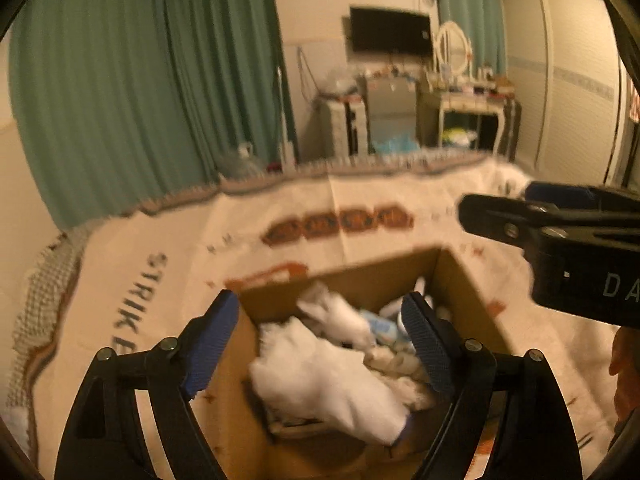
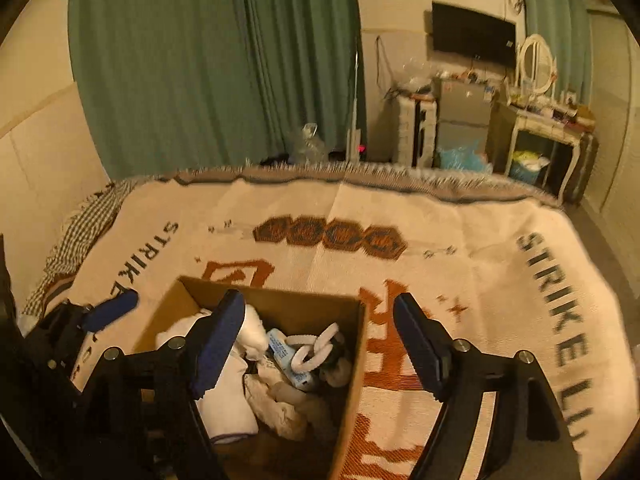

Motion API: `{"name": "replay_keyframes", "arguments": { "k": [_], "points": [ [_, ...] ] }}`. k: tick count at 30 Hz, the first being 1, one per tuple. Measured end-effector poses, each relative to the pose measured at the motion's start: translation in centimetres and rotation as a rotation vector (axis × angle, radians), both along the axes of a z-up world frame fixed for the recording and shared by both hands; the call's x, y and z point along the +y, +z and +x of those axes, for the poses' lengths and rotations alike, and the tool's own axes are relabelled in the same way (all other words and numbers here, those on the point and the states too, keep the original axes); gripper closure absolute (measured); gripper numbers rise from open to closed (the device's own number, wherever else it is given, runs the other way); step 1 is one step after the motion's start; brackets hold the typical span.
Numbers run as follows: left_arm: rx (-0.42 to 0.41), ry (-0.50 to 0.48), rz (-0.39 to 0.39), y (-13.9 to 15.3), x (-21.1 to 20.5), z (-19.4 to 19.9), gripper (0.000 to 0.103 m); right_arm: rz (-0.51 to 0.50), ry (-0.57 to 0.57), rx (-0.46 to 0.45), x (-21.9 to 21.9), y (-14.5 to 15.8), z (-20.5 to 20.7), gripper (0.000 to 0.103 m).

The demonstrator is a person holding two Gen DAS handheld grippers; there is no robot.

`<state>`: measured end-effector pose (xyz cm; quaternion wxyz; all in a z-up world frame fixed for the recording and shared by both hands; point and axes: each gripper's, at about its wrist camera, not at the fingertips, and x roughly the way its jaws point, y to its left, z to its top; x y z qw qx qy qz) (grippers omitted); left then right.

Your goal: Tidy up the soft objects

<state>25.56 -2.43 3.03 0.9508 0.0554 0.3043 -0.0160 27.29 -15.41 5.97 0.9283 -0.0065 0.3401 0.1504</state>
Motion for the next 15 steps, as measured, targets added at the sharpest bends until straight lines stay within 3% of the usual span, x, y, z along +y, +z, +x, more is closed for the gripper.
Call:
{"name": "replay_keyframes", "arguments": {
  "k": [4,10,15],
  "points": [
    [-0.129,0.001,-0.007,6.3,0.7,-4.5,0.018,0.035,-0.006,-0.088,-1.4,6.3,-4.2,0.024],
    [-0.379,0.007,-0.030,14.9,2.1,-13.5,0.012,0.029,-0.033,-0.308,-2.9,15.8,-13.8,0.016],
    [-0.533,0.002,-0.051,18.6,2.9,-20.1,0.010,0.067,0.004,-0.429,-3.1,19.9,-20.9,0.000]
  ]
}}
